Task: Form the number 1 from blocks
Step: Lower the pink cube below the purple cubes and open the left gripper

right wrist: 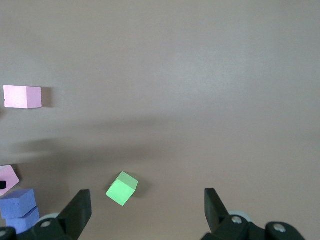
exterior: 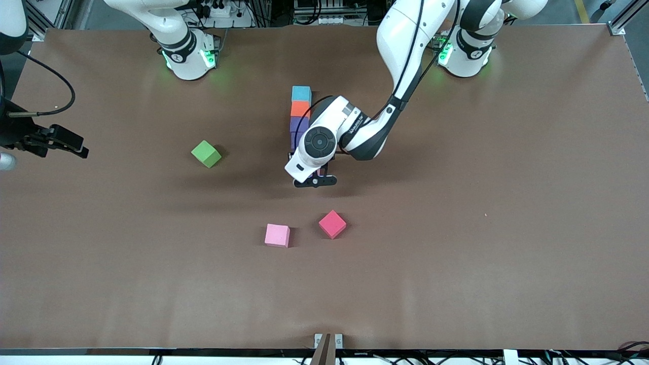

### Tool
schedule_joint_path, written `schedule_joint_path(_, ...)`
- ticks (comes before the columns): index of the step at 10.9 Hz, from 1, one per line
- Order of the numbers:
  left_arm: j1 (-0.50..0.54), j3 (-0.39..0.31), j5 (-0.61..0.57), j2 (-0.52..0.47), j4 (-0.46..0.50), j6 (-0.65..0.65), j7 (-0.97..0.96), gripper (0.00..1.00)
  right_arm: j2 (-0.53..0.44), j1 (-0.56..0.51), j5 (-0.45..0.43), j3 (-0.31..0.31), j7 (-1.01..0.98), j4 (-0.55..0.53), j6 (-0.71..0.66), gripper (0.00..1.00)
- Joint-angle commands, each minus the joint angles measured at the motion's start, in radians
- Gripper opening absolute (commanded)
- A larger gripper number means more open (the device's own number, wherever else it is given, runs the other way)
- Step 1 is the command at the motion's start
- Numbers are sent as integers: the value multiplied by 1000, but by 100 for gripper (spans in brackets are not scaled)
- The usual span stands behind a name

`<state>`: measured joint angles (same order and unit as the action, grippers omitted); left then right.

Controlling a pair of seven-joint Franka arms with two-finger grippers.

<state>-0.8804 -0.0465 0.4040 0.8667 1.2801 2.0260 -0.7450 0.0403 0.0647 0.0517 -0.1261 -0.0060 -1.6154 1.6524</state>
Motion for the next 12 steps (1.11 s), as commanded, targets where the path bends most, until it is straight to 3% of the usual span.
schedule_joint_path(1, -6, 5, 21, 15, -24, 13, -19, 0, 16, -8, -9, 8, 8, 25, -9, 100)
schedule_joint_path(12, -35, 4, 12, 38, -19, 48, -16, 0, 26, -2, -9, 8, 9, 23, -8, 100)
